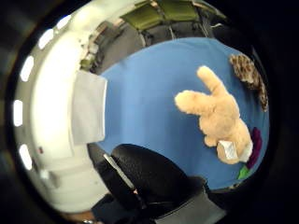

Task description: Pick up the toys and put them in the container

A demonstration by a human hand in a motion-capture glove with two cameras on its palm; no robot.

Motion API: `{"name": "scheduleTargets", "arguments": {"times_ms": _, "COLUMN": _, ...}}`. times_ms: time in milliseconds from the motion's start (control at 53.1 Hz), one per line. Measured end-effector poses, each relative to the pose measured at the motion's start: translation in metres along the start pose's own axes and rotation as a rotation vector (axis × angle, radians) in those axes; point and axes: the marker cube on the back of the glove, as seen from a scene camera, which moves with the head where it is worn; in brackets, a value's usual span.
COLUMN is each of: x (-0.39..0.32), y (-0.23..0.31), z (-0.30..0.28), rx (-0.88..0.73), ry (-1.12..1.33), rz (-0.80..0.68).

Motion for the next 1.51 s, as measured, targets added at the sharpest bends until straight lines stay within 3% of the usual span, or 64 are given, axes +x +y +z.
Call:
{"name": "scheduleTargets", "arguments": {"times_ms": 433, "x": 0.012, "y": -0.008, "z": 0.076, "rx": -0.12, "ry": 0.001, "rz": 0.012}}
{"name": "scheduleTargets", "arguments": {"times_ms": 621, "x": 0.01, "y": -0.014, "z": 0.079, "rx": -0.154, "ry": -0.008, "rz": 0.028}}
{"name": "scheduleTargets", "arguments": {"times_ms": 922, "x": 0.001, "y": -0.008, "z": 0.064, "rx": 0.001, "ry": 0.004, "rz": -0.032}}
{"name": "scheduleTargets", "arguments": {"times_ms": 1073, "x": 0.0, "y": -0.011, "z": 0.053, "rx": -0.038, "ry": -0.043, "rz": -0.059}}
{"name": "scheduleTargets", "arguments": {"times_ms": 1336, "x": -0.051, "y": -0.03, "z": -0.045, "rx": 0.011, "ry": -0.072, "rz": -0.111}}
{"name": "scheduleTargets", "arguments": {"times_ms": 1506, "x": -0.189, "y": -0.028, "z": -0.158, "rx": 0.19, "ry": -0.096, "rz": -0.384}}
